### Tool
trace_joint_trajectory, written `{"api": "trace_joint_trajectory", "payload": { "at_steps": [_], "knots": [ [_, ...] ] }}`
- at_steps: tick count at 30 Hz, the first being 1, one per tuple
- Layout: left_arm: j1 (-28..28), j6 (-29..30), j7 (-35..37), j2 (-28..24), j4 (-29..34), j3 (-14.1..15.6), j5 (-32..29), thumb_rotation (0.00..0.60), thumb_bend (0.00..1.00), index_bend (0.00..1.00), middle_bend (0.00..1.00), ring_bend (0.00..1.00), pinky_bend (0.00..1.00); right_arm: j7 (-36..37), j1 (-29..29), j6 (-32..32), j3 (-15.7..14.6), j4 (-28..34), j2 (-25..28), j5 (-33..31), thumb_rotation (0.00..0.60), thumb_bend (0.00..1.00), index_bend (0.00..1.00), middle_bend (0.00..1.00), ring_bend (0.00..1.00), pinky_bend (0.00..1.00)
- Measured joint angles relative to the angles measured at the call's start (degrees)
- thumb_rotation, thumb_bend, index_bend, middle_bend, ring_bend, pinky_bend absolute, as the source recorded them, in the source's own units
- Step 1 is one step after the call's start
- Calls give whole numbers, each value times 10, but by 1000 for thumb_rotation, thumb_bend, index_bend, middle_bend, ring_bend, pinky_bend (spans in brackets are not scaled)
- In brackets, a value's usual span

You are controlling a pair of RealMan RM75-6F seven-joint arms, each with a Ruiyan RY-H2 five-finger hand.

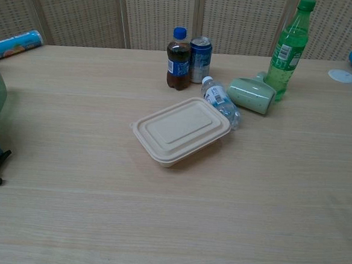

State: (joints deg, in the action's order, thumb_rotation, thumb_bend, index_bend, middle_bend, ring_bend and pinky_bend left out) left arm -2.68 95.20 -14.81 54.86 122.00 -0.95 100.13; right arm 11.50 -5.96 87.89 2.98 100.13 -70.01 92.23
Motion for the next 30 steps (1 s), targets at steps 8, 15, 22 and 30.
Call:
{"api": "trace_joint_trajectory", "payload": {
  "at_steps": [8, 15, 22, 30],
  "knots": [
    [-4, 7, -2, -3, 4, 1, 8, 600, 0, 0, 0, 0, 0, 2, -2, -5, -3, -1, -3, 2, 548, 0, 0, 0, 0, 0],
    [-3, 2, -3, -1, 2, 0, 3, 600, 0, 0, 0, 0, 0, 3, -8, -16, -1, 2, -5, -3, 548, 0, 0, 0, 0, 0],
    [1, -10, -9, 7, -10, -1, -12, 600, 0, 0, 0, 0, 0, 32, -40, -75, 23, 1, -13, -49, 549, 0, 0, 0, 0, 0],
    [2, -10, -17, 12, -19, -5, -22, 600, 0, 0, 0, 0, 0, 83, -122, -219, 88, -30, -26, -169, 550, 0, 0, 0, 0, 0]
  ]
}}
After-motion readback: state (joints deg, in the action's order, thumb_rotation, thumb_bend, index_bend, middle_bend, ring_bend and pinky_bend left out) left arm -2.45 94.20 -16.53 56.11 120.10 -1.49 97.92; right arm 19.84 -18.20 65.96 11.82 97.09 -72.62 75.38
